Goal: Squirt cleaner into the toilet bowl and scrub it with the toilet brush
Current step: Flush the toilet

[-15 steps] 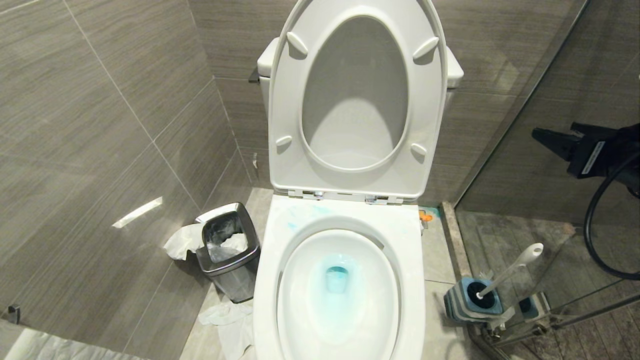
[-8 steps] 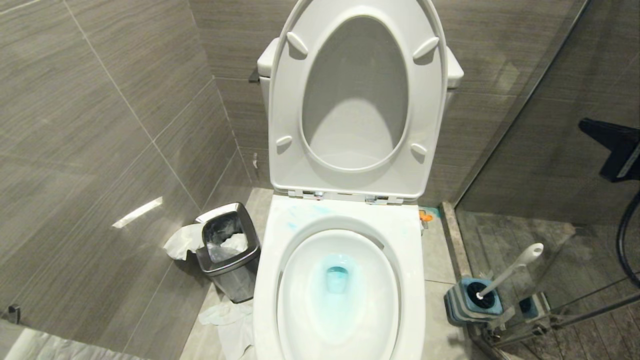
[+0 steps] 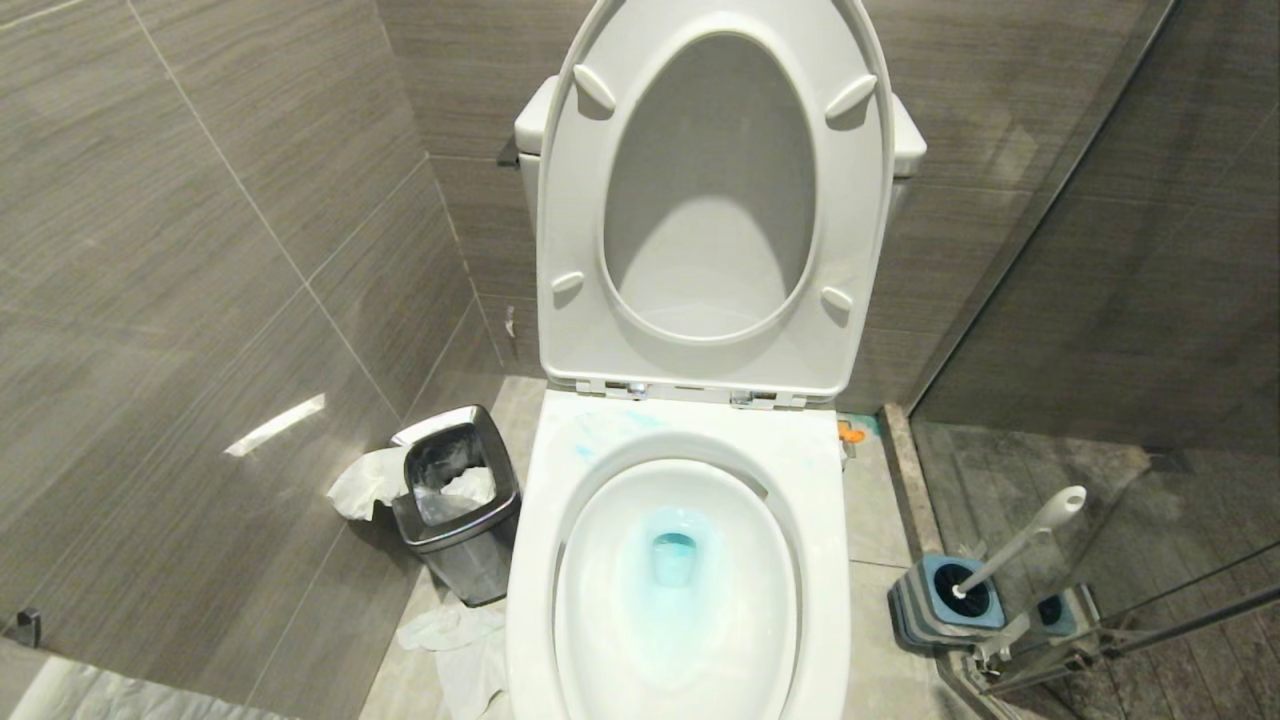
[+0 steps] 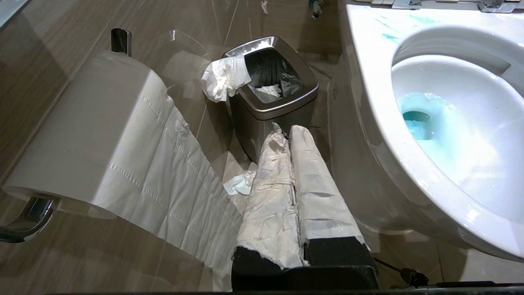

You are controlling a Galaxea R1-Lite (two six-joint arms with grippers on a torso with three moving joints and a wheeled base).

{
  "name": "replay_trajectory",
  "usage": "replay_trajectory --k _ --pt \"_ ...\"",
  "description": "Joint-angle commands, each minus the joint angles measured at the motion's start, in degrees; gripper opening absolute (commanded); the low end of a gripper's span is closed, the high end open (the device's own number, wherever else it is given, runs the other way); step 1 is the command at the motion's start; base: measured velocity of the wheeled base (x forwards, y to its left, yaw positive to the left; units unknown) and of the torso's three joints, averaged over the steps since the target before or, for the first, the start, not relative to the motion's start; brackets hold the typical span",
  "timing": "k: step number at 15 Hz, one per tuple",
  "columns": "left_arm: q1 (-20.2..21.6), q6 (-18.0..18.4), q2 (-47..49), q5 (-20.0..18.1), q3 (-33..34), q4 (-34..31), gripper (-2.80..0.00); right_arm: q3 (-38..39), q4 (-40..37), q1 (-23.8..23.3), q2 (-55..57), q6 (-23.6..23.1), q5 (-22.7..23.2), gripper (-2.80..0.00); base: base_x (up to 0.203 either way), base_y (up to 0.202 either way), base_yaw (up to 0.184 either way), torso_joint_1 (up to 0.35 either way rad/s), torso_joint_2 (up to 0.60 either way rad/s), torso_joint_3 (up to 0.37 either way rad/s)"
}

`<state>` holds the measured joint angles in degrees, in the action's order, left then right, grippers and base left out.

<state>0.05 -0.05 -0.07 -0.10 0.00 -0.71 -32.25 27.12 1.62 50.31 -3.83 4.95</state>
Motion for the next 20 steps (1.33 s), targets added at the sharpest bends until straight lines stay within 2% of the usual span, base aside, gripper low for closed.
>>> replay_trajectory --k 1,7,15,20 --pt "0.04 -0.04 0.07 0.01 0.0 0.0 -2.8 1.66 -2.83 0.06 -9.88 -0.08 -0.14 -2.8 0.0 0.0 0.0 0.0 0.0 0.0" --pt "0.04 -0.04 0.07 0.01 0.0 0.0 -2.8 6.77 -6.2 0.09 -27.33 0.12 -0.11 -2.8 0.0 0.0 0.0 0.0 0.0 0.0" --pt "0.04 -0.04 0.07 0.01 0.0 0.0 -2.8 16.98 -16.66 -0.72 -45.04 0.37 -0.38 -2.8 0.0 0.0 0.0 0.0 0.0 0.0" --pt "0.04 -0.04 0.07 0.01 0.0 0.0 -2.8 21.87 -20.14 -1.09 -50.23 4.15 -0.38 -2.8 0.0 0.0 0.0 0.0 0.0 0.0"
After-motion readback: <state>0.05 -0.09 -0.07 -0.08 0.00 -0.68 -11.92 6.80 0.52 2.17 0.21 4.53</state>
